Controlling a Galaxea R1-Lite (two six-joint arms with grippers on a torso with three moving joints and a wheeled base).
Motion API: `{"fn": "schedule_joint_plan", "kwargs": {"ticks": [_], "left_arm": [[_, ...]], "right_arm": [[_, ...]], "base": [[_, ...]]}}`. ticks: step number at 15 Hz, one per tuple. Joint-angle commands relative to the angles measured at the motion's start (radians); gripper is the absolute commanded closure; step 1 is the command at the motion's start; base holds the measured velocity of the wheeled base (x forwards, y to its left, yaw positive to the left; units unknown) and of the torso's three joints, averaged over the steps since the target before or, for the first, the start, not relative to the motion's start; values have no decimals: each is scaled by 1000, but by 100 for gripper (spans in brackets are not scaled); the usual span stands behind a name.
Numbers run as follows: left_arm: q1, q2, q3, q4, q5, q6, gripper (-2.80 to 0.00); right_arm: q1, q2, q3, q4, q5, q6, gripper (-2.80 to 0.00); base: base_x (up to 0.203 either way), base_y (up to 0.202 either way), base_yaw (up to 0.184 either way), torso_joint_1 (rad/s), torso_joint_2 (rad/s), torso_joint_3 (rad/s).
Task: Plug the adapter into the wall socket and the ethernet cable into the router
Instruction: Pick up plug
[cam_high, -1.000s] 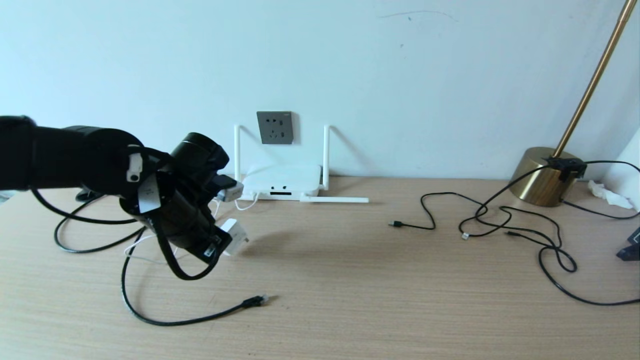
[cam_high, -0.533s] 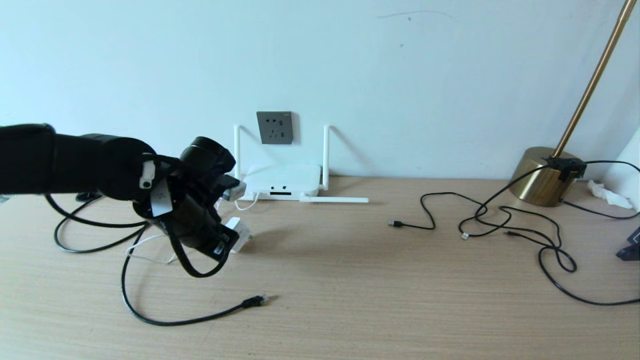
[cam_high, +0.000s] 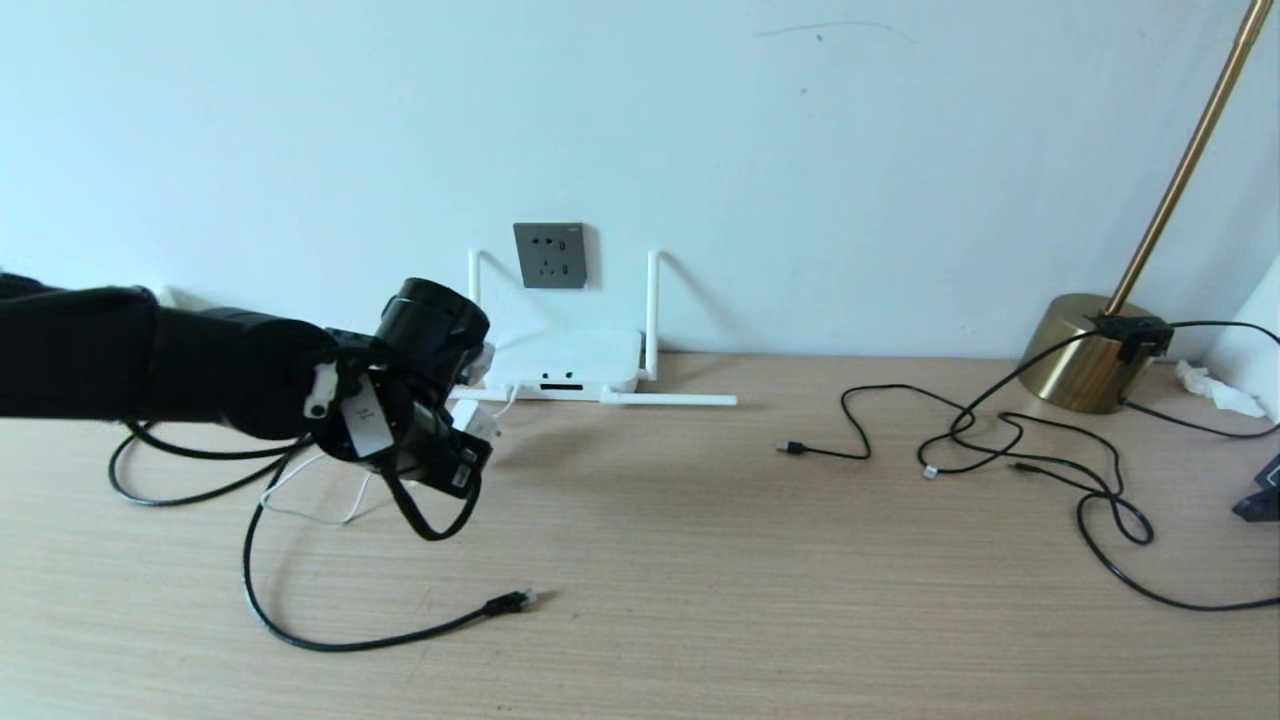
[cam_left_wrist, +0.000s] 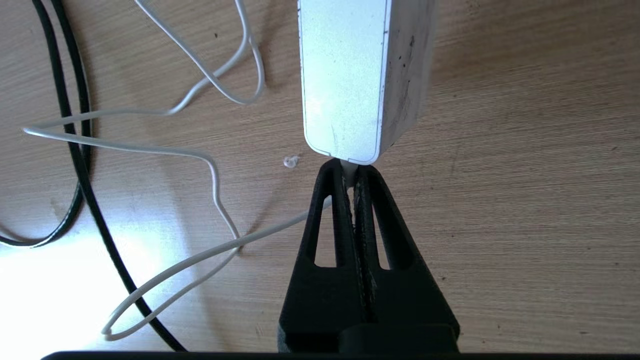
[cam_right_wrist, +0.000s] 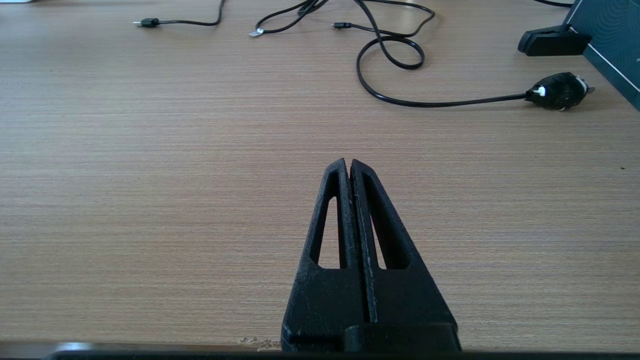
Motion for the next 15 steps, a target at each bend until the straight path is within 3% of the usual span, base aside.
{"fn": "schedule_joint_plan", "kwargs": {"ticks": [1, 15], "left_arm": [[-1, 25, 7, -1, 13, -2, 0], [-8, 34, 11, -24, 15, -4, 0]], "right_arm": [[0, 0, 0, 1, 0, 0, 0], [0, -2, 0, 1, 0, 0, 0]], "base": [[0, 0, 0, 0, 0, 0], [0, 0, 0, 0, 0, 0]]}}
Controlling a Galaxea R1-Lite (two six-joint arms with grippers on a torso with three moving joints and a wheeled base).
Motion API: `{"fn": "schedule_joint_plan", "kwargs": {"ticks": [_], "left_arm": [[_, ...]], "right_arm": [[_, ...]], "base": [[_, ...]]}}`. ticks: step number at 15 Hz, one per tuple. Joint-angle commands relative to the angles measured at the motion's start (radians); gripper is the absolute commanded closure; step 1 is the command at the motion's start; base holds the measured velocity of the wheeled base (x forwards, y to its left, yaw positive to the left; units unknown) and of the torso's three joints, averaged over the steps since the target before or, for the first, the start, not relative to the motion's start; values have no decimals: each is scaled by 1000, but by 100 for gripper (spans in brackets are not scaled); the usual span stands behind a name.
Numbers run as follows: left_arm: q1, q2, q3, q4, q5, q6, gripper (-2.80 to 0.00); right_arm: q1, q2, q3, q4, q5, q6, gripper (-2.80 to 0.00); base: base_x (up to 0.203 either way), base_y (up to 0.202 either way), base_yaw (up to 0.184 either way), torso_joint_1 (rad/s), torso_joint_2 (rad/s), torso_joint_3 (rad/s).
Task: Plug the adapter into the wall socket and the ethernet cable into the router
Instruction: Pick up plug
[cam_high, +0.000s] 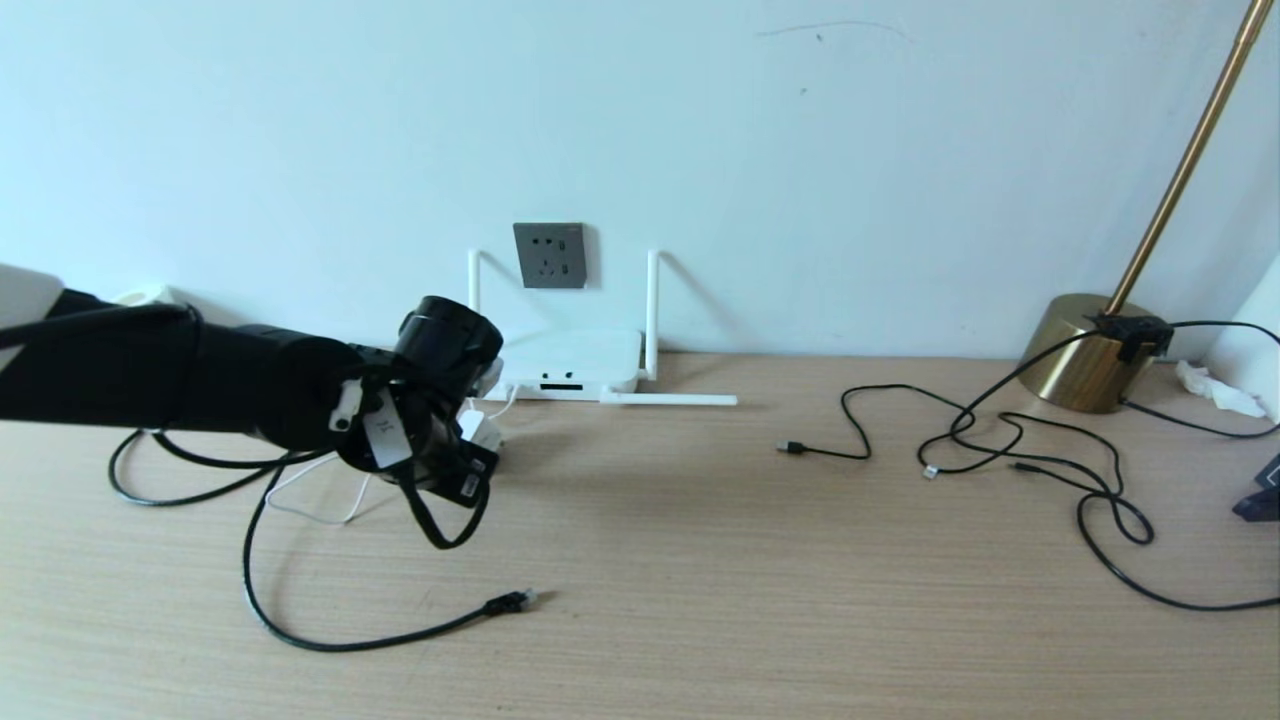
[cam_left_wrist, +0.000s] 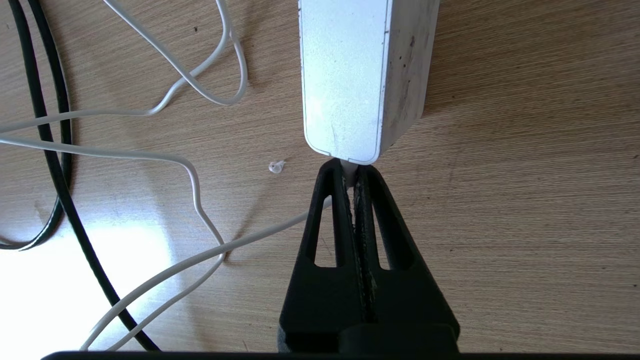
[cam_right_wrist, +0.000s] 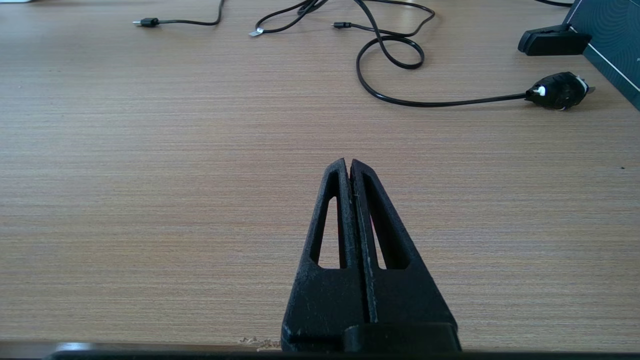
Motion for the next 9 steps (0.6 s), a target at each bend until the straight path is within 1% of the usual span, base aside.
{"fn": "schedule_joint_plan", "kwargs": {"ticks": [1, 4, 9], "left_arm": [[-7, 0, 0, -4, 2, -2, 0], [-10, -1, 19, -42, 2, 0, 0], [-10, -9, 30, -41, 3, 3, 0]], "right_arm": [[0, -1, 0, 0, 0, 0, 0], [0, 0, 0, 0, 0, 0, 0], [0, -2, 0, 0, 0, 0, 0]], "base": [[0, 0, 0, 0, 0, 0], [0, 0, 0, 0, 0, 0], [0, 0, 0, 0, 0, 0]]}}
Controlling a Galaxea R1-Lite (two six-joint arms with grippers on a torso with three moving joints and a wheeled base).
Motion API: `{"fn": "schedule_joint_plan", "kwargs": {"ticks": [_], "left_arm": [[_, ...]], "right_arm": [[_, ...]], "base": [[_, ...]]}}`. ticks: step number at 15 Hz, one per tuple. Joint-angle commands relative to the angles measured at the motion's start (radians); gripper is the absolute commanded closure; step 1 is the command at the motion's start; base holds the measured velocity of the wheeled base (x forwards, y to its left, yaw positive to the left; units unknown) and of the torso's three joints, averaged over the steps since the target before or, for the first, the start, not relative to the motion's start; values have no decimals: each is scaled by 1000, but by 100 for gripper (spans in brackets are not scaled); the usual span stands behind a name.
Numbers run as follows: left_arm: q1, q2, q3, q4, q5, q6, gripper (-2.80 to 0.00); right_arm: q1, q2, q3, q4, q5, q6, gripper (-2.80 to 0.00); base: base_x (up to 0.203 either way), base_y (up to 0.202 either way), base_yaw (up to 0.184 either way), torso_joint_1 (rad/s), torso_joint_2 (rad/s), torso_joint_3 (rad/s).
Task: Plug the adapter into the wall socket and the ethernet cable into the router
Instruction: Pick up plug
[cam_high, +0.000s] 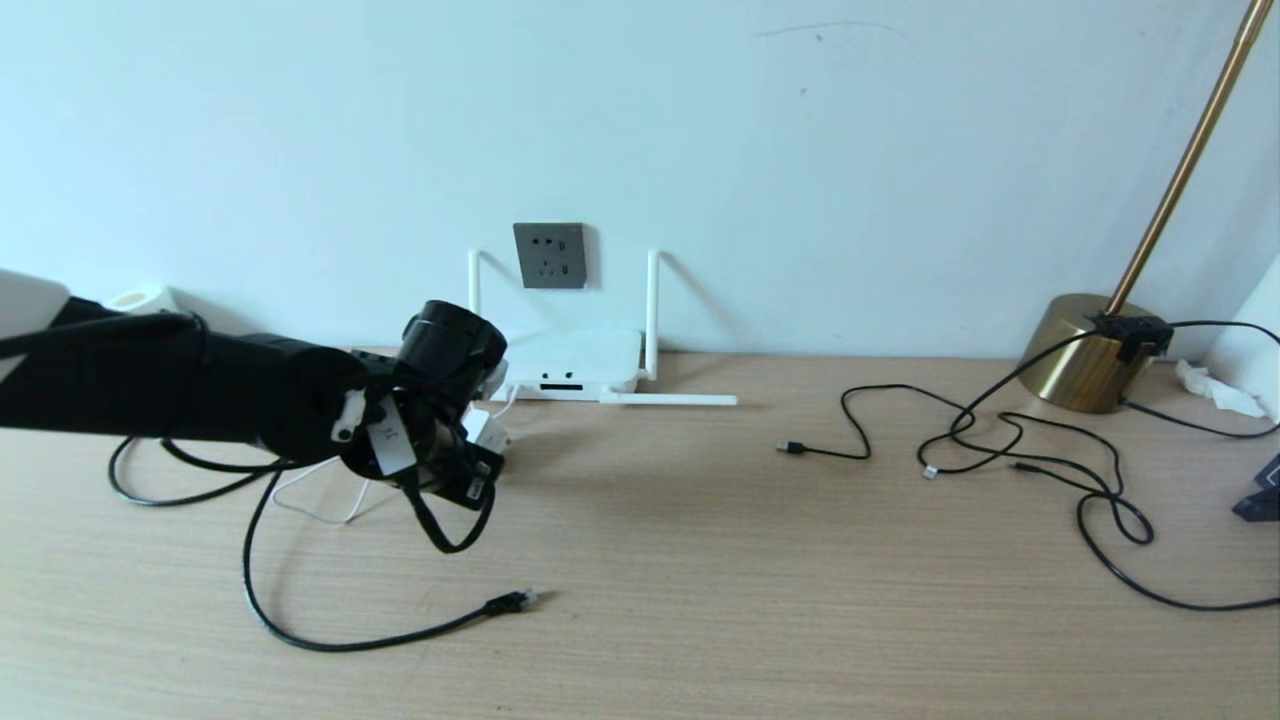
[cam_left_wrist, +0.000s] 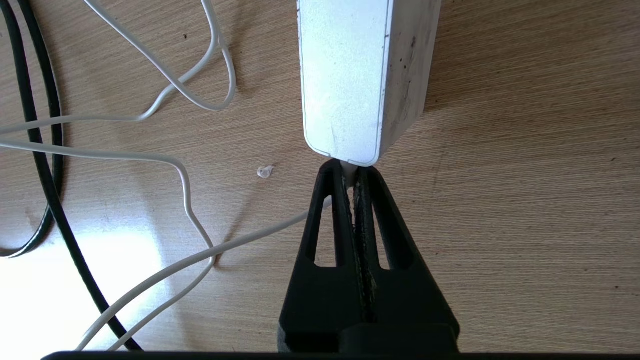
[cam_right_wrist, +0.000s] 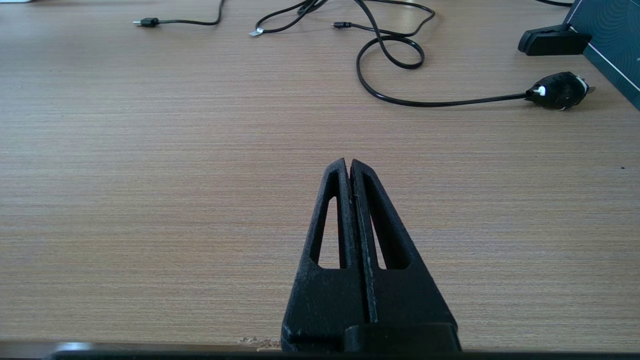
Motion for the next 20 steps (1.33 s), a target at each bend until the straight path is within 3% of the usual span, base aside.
{"fn": "schedule_joint_plan", "kwargs": {"ticks": [1, 2, 11, 15, 16, 20], "left_arm": [[0, -4, 4, 2, 4, 1, 0], [0, -4, 4, 2, 4, 1, -280], [-8, -7, 4, -1, 2, -4, -280], [-1, -25, -27, -53, -5, 10, -280], [6, -30, -46, -51, -34, 27, -280], [117, -41, -93, -39, -298, 102, -280]], "right_arm": [[0, -2, 0, 0, 1, 2, 0], [0, -1, 0, 0, -1, 2, 0], [0, -2, 0, 0, -1, 0, 0], [0, 0, 0, 0, -1, 0, 0], [0, 0, 0, 0, -1, 0, 0], [0, -1, 0, 0, -1, 1, 0]], "base": [[0, 0, 0, 0, 0, 0], [0, 0, 0, 0, 0, 0], [0, 0, 0, 0, 0, 0], [0, 0, 0, 0, 0, 0], [0, 0, 0, 0, 0, 0], [0, 0, 0, 0, 0, 0]]}}
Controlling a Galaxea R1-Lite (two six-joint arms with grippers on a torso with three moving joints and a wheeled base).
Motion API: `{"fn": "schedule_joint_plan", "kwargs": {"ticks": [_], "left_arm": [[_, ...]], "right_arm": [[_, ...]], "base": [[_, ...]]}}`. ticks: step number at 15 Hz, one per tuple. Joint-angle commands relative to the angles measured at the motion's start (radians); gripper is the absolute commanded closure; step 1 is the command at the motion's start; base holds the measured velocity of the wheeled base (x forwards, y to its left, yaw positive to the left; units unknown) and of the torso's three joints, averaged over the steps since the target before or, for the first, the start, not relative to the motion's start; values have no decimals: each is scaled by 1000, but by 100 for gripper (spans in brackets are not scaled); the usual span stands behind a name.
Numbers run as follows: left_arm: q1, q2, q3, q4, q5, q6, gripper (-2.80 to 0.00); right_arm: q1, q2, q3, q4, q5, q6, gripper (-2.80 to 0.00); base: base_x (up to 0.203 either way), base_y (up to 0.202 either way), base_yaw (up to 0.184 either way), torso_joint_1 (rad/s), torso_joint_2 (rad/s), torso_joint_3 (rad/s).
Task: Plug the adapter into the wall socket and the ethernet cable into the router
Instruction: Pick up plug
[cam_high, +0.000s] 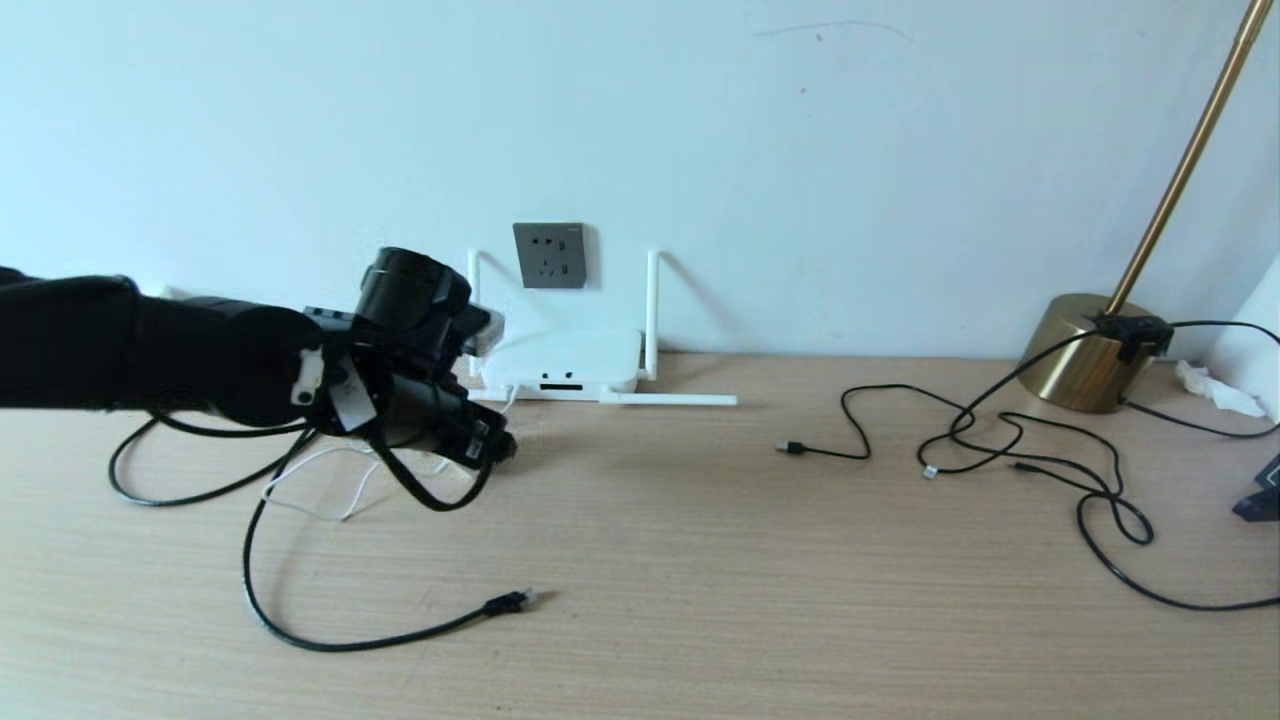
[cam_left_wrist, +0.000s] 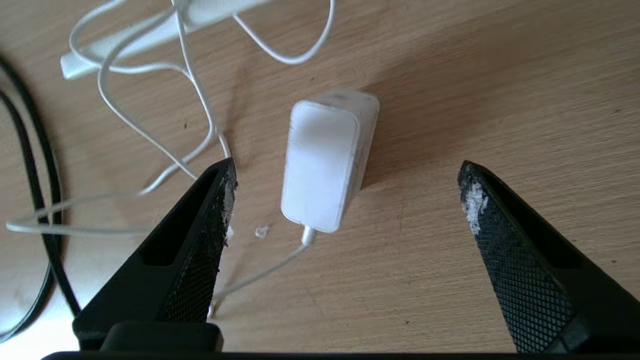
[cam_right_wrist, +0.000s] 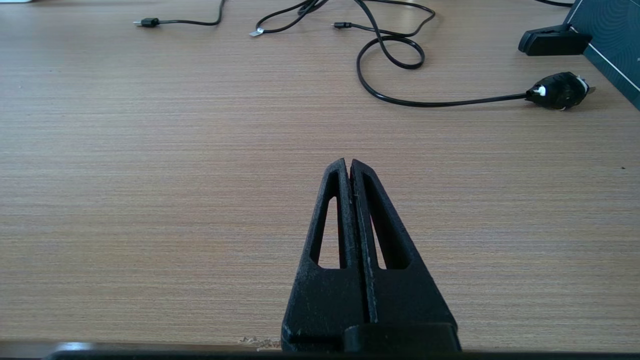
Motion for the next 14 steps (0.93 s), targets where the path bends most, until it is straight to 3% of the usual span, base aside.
{"fn": "schedule_joint_plan", "kwargs": {"ticks": [1, 3, 4, 14], "left_arm": [[82, 6, -36, 4, -151, 15, -280], [148, 16, -48, 6, -290, 29, -280], [165, 17, -47, 5, -319, 31, -280], [162, 77, -80, 5, -332, 150, -280]], "right_arm": [[0, -2, 0, 0, 2, 0, 0], [0, 0, 0, 0, 0, 0, 0], [0, -2, 0, 0, 2, 1, 0], [0, -1, 0, 0, 0, 0, 0]], "base": [[0, 0, 0, 0, 0, 0], [0, 0, 0, 0, 0, 0], [0, 0, 0, 0, 0, 0], [0, 0, 0, 0, 0, 0]]}}
